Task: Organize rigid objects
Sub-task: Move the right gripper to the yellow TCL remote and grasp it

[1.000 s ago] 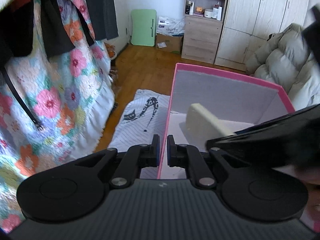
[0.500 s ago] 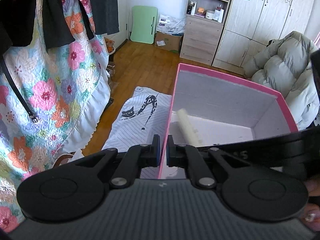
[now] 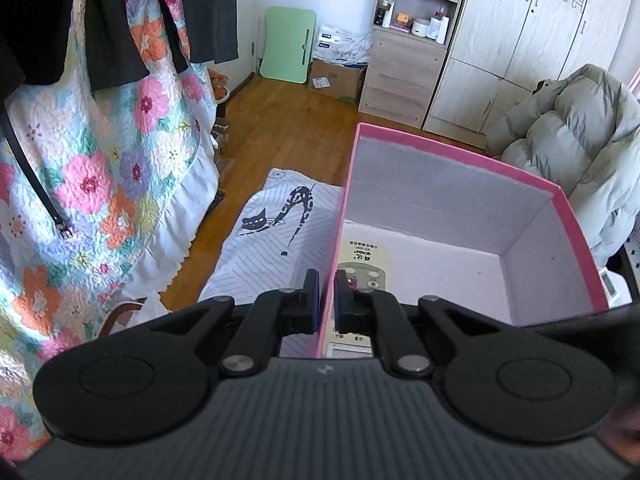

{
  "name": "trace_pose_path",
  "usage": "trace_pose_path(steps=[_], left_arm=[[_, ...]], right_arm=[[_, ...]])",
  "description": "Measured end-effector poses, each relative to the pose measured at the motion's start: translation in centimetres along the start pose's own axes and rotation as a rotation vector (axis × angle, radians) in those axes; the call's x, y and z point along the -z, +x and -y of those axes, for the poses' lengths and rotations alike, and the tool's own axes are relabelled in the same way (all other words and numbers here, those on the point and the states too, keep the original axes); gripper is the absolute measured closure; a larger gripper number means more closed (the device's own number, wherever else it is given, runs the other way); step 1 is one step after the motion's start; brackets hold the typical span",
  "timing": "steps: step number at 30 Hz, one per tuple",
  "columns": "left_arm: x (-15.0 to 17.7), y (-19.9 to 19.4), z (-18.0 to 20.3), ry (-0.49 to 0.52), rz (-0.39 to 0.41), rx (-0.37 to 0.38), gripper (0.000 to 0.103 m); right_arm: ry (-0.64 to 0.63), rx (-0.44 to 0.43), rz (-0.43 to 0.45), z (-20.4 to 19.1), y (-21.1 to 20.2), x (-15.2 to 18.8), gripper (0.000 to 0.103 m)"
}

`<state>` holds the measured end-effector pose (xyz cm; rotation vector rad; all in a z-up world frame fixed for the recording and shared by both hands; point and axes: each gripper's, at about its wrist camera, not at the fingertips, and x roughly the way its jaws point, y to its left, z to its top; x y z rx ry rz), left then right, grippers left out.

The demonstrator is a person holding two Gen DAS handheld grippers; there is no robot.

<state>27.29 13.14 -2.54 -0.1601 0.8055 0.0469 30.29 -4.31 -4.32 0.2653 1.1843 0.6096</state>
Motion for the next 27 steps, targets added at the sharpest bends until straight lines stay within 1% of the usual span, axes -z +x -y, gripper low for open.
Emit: trace_pose_path(steps=[1,3,5,7,9,11,15,18,19,22,25,27], left_arm=[[0.0,0.0,0.2,0.01,0.001,-0.004,0.097],[0.0,0.0,0.7,0.037,0.003,-0.017,0.096],[0.1,-0.1,1.1,0.065,0.007,-0.036,0.096],[0.2,-0.1,1.4,0.075,0.017,-0.051,0.096],[0.3,-0.2,1.7,0.096,0.026,-0.067,0.096],[0.3,-0.3,2.1,0.123,0.041,-0.092,0.096],[0.6,-0.5,3.1,0.177,0.059,-0.136,0.096],[0.7,-0.6,3.2,0.186,0.067,-0.144,0.095],[0.7,-0.6,3.3,0.188,0.068,-0.146,0.095],[0.8,-0.6,3.3,0.195,0.069,-0.151,0.095],[0.8,-0.6,3.4,0.203,0.067,-0.156,0.095],[0.8,-0.6,3.4,0.203,0.066,-0.156,0.095]], right_arm=[[-0.053,0.019,0.034,-0.6,-1.4,0.5,0.073],[-0.161,0.029,0.109,-1.6,-5.2,2.1,0.072],[-0.269,0.048,0.212,-1.8,-9.0,4.0,0.072],[-0.273,0.064,0.277,-0.4,-12.1,5.9,0.071],[-0.257,0.083,0.315,1.5,-14.6,7.7,0.071],[-0.226,0.12,0.34,4.0,-16.7,9.2,0.07],[-0.122,0.232,0.351,9.2,-19.1,10.9,0.069],[-0.022,0.29,0.332,13.0,-18.7,11.4,0.066],[-0.009,0.311,0.326,13.9,-18.4,11.5,0.066],[-0.007,0.412,0.302,15.9,-17.2,12.2,0.065],[0.004,0.428,0.247,18.0,-16.2,12.4,0.065],[-0.027,0.467,0.217,18.6,-15.7,12.6,0.06]])
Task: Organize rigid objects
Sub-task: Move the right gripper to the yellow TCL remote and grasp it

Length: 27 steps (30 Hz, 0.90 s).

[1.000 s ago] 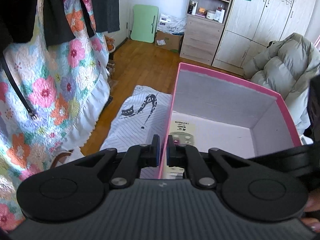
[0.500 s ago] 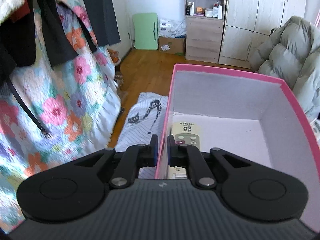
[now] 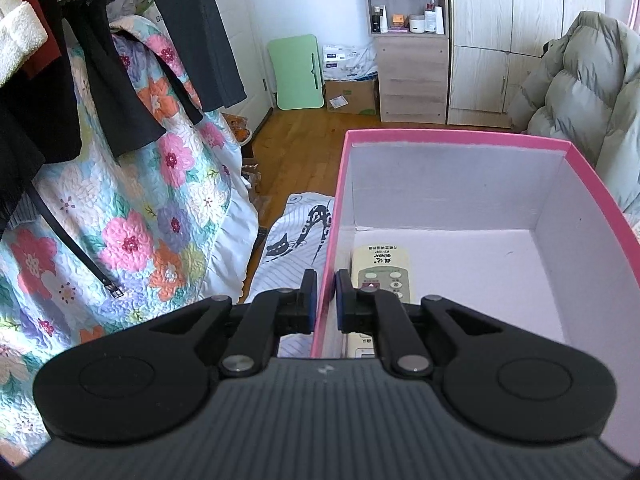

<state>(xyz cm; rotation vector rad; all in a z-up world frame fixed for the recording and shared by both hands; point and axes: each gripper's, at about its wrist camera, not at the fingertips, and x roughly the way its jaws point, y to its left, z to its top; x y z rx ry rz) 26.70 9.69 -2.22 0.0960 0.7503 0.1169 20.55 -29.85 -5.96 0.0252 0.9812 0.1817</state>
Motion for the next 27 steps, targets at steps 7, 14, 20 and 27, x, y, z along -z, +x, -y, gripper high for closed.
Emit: trace_pose_path(steps=[7,14,20,27], left_arm=[[0.0,-0.1,0.3,0.01,0.001,-0.01,0.095],[0.1,-0.2,0.2,0.005,-0.001,-0.007,0.095],[0.2,-0.2,0.3,0.01,0.0,-0.011,0.095],[0.1,-0.2,0.3,0.012,-0.001,-0.012,0.095]], right_arm=[[-0.047,-0.029,-0.035,0.5,1.2,0.2,0.049],[-0.071,0.008,-0.006,-0.1,2.1,-0.5,0.031],[-0.01,-0.091,-0.03,0.6,3.8,-1.5,0.02],[0.024,-0.058,-0.01,2.1,3.8,-1.8,0.029]])
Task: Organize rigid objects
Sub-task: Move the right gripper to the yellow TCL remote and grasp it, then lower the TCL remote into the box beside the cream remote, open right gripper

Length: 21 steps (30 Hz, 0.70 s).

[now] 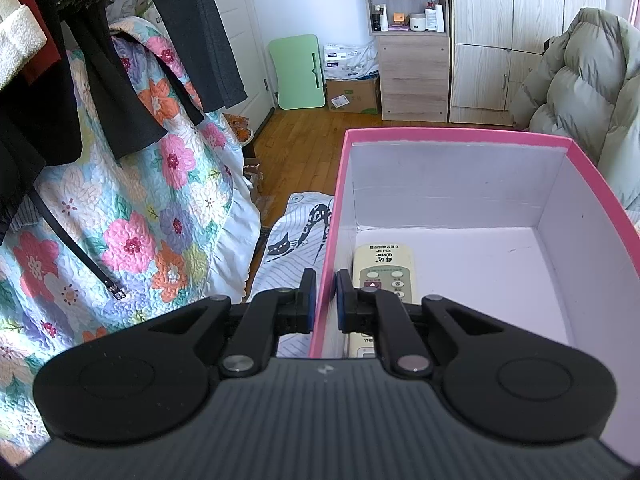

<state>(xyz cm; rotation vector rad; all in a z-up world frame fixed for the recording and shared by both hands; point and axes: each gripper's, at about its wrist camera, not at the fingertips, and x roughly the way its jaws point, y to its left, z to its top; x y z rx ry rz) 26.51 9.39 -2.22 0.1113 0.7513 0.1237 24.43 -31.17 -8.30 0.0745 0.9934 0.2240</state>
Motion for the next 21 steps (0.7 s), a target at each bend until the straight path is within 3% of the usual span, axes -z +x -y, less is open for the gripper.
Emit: trace_pose_path(steps=[5,8,10,12,13,16,21], left_arm=[[0.0,0.0,0.0,-0.001,0.0,0.001,0.095],[0.0,0.0,0.0,-0.003,0.0,0.002,0.095],[0.1,0.0,0.1,-0.003,0.0,0.003,0.095],[0.1,0.1,0.0,0.003,-0.001,-0.002,0.095],[0.1,0.2,0.0,-0.001,-0.001,0.0,0.095],[0.1,0.2,-0.2,0.003,-0.002,-0.003,0.095],[0.1,0.2,-0.1,0.001,-0.002,-0.002,0.095]], right_arm=[[-0.041,0.065,0.012,-0.6,-0.4,0.1,0.03],[-0.068,0.04,-0.052,-0.8,0.4,0.3,0.029],[-0.117,0.075,-0.038,-1.3,0.6,0.7,0.028],[-0.088,0.068,-0.035,-1.1,0.7,0.6,0.03],[-0.087,0.072,-0.014,-1.1,0.6,0.5,0.041],[-0.095,0.14,0.016,-2.0,0.4,0.6,0.042],[-0.074,0.131,0.15,-3.0,-2.3,0.9,0.042]])
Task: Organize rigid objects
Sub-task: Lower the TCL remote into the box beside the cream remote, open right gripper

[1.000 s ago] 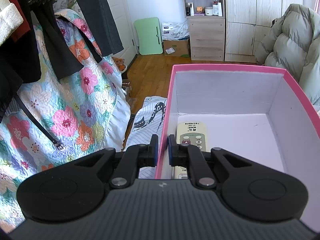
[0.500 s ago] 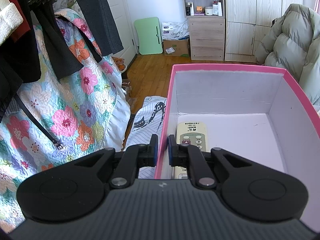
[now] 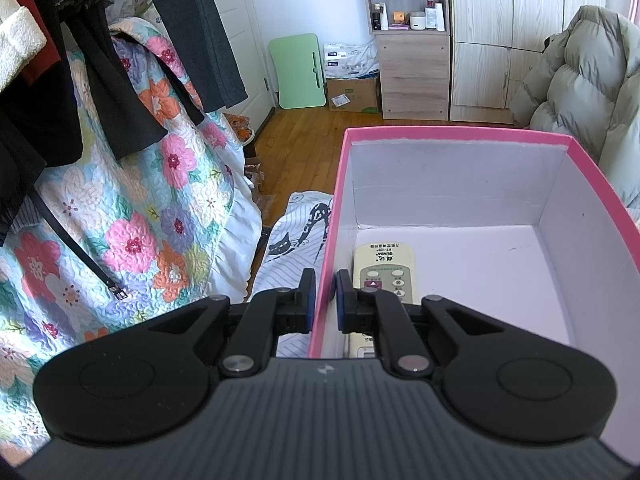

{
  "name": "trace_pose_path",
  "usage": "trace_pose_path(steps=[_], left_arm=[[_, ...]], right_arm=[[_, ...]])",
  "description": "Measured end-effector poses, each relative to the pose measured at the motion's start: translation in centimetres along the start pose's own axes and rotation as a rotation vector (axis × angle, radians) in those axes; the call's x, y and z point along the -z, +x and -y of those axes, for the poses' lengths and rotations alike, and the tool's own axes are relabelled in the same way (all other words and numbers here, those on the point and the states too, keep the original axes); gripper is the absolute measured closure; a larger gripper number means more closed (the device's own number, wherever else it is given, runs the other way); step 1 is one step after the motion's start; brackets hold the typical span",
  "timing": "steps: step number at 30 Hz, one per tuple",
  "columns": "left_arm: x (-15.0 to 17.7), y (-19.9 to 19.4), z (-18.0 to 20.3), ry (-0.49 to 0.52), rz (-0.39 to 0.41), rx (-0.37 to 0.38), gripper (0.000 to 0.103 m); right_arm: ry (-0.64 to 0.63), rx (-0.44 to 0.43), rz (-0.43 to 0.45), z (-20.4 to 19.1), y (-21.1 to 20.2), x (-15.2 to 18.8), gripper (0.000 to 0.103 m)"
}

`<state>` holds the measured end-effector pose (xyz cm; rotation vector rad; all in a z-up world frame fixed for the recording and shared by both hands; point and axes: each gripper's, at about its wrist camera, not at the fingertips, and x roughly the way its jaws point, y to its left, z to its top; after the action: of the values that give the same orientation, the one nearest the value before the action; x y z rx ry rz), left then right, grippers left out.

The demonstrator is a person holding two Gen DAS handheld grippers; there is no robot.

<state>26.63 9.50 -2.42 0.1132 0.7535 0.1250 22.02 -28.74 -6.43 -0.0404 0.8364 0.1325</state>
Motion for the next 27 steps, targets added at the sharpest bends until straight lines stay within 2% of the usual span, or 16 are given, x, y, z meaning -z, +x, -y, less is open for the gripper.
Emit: trace_pose_path(steps=[4,7,10,13,15,17,19,21,24,27], left_arm=[[0.0,0.0,0.0,-0.001,0.0,0.001,0.095],[0.0,0.0,0.1,0.004,-0.004,-0.002,0.095],[0.0,0.0,0.2,0.004,-0.005,-0.002,0.094],[0.0,0.0,0.3,0.004,-0.005,-0.002,0.094],[0.0,0.0,0.3,0.007,-0.004,-0.003,0.095],[0.0,0.0,0.4,0.01,-0.004,-0.005,0.094],[0.0,0.0,0.4,0.004,-0.002,-0.002,0.094],[0.1,0.0,0.4,-0.001,-0.001,0.001,0.094],[0.1,0.1,0.3,-0.002,-0.001,0.002,0.094],[0.1,0.0,0.2,0.001,0.001,0.003,0.094]], right_arm=[[-0.032,0.018,0.098,-1.5,-2.6,-0.7,0.042],[-0.046,-0.017,0.163,-3.0,-5.0,-1.9,0.042],[-0.042,-0.106,0.235,-4.7,-7.7,-3.7,0.042],[-0.052,-0.281,0.267,-7.2,-10.0,-6.2,0.041],[-0.087,-0.417,0.232,-9.4,-10.1,-7.6,0.041],[-0.089,-0.502,0.162,-12.4,-8.8,-8.9,0.041],[-0.072,-0.482,0.061,-15.3,-6.6,-10.0,0.041],[-0.103,-0.481,0.004,-18.0,-3.9,-10.9,0.041],[-0.064,-0.516,-0.128,-20.2,0.7,-12.4,0.042],[-0.051,-0.487,-0.232,-21.9,4.3,-13.2,0.042]])
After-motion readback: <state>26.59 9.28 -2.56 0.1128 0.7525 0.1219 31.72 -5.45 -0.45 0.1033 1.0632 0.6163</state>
